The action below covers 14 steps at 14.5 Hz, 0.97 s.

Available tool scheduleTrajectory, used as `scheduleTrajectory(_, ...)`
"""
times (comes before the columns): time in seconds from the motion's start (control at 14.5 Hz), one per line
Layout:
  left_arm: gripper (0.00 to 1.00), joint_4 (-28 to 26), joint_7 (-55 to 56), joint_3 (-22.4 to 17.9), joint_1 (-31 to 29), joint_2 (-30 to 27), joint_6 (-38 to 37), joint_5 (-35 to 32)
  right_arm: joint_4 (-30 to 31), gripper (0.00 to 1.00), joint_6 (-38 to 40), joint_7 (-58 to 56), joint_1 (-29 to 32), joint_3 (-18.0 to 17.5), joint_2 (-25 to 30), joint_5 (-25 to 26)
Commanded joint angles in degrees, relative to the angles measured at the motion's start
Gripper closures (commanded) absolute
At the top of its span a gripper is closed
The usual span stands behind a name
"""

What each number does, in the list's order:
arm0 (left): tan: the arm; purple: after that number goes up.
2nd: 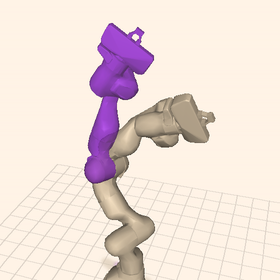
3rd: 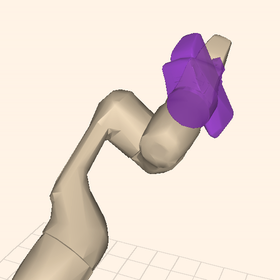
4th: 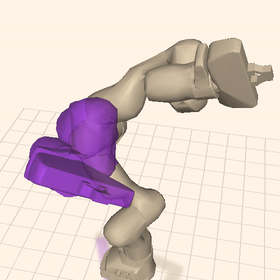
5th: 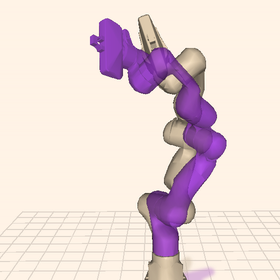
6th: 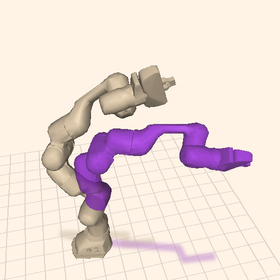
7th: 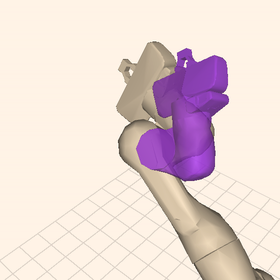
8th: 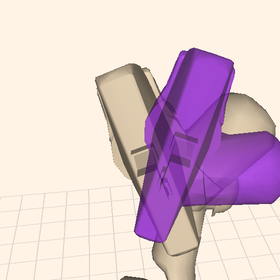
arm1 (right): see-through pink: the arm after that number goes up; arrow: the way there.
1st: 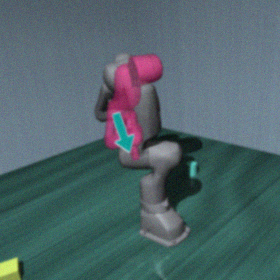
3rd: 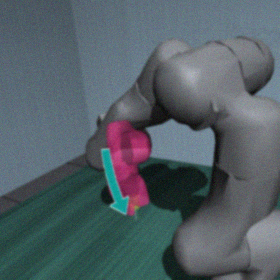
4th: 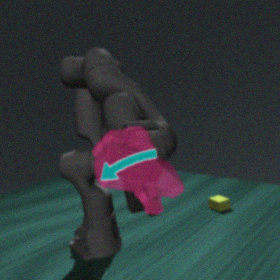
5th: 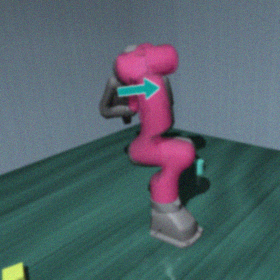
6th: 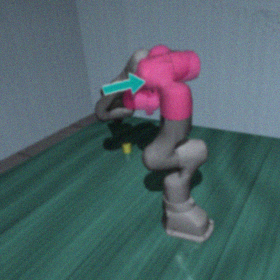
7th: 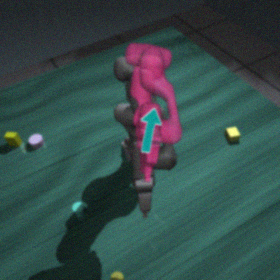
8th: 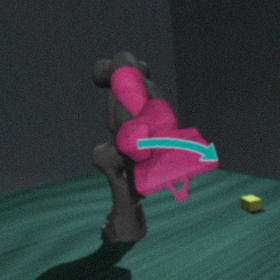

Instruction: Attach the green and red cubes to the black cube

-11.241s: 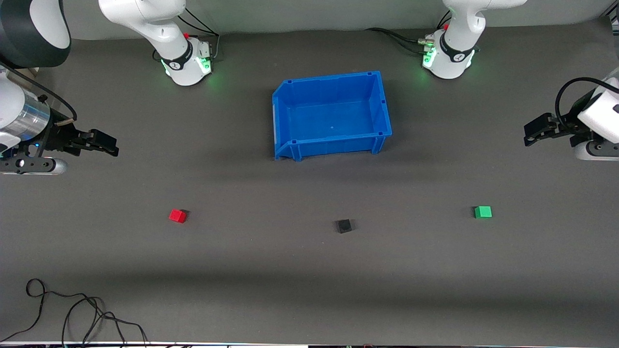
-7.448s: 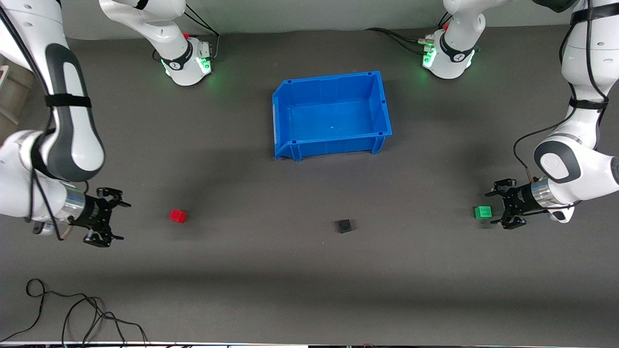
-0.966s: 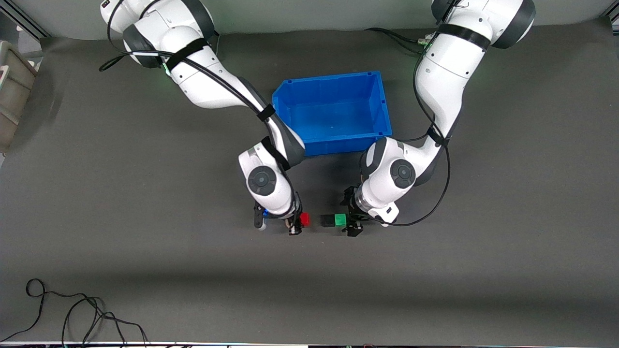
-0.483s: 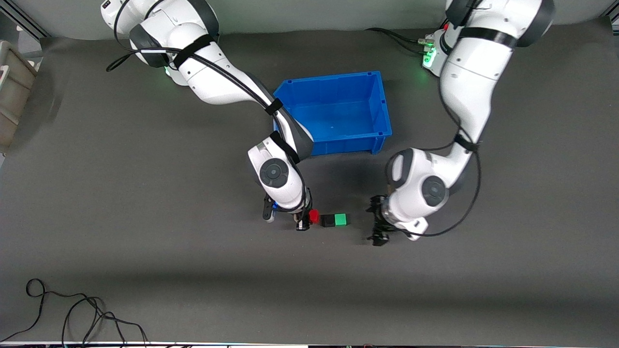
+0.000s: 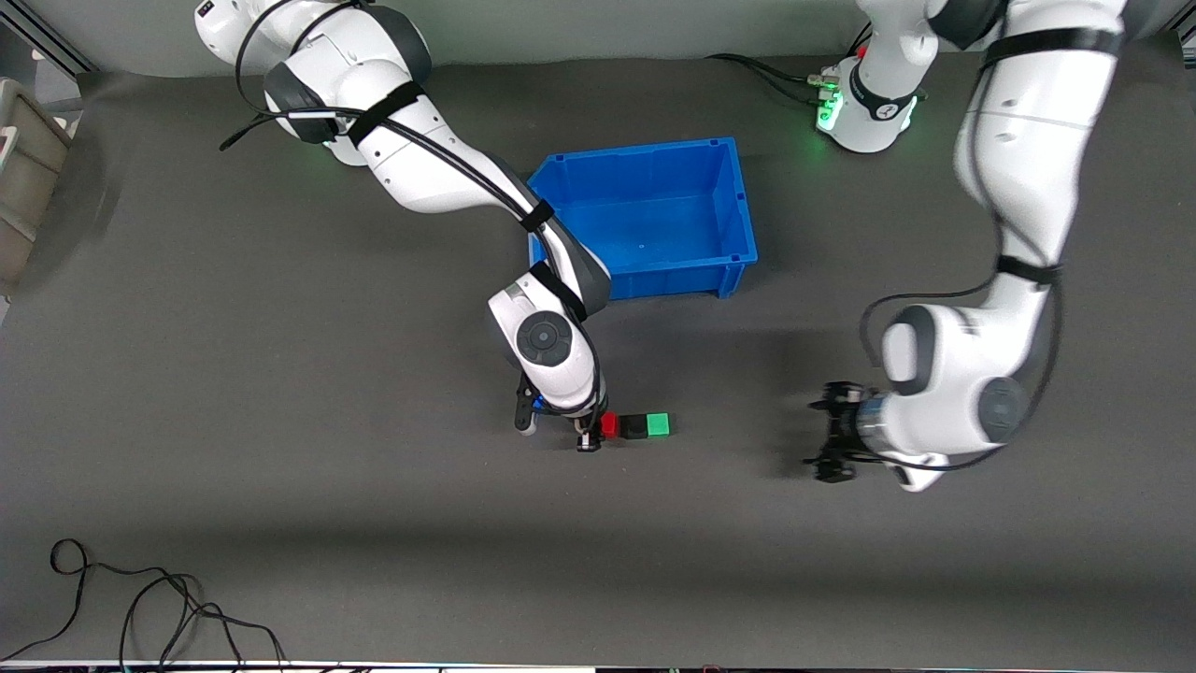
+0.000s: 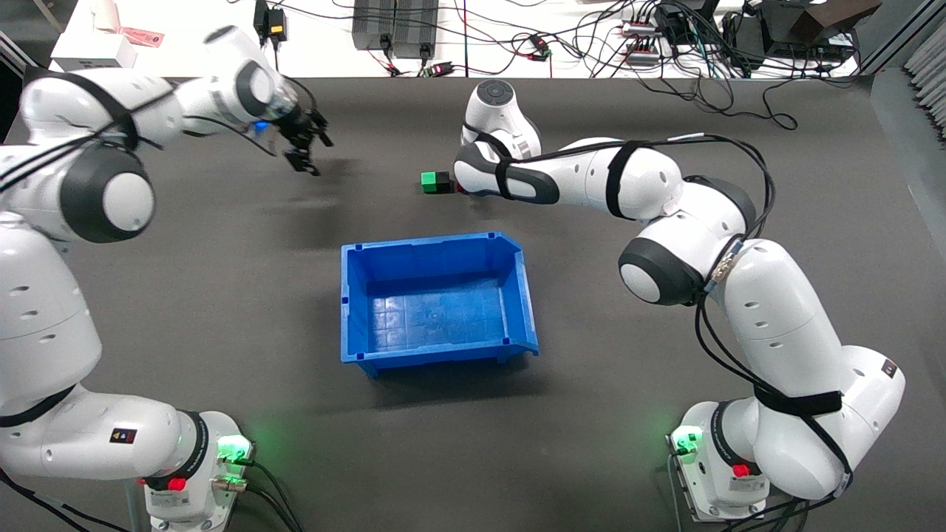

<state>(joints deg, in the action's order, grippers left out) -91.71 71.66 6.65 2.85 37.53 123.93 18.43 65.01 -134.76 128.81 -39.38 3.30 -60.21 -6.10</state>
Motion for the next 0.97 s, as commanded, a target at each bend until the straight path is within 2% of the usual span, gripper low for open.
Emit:
scheduleTrajectory(0.0, 0.0, -2.68, -10.45, 0.38, -4.95, -6.58, -7.36, -3.56, -3.4, 1.0, 1.26, 2.67, -0.87, 0.48, -1.93, 1.7)
scheduleTrajectory(0.21, 0.0, -2.33, -14.69, 0.38, -7.24, -10.19, -12.12, -13.93, -3.4, 1.0, 1.26, 2.67, -1.05, 0.39, -2.19, 1.7)
scheduleTrajectory(0.55, 0.0, -1.63, -29.79, 0.38, -11.28, -16.86, -19.67, -15.18, -3.4, 1.0, 1.17, 3.02, -1.75, 0.22, -2.28, 1.44)
scheduleTrajectory(0.69, 0.0, -1.36, -35.16, 0.38, -11.99, -19.59, -21.96, -15.62, -3.32, 0.0, 0.82, 3.47, -1.75, 0.3, -2.28, 1.44)
scheduleTrajectory(0.9, 0.0, -1.28, -39.73, 0.47, -12.17, -23.02, -24.07, -16.58, -3.49, 0.0, 0.73, 2.67, -1.23, 0.3, -2.02, 1.44)
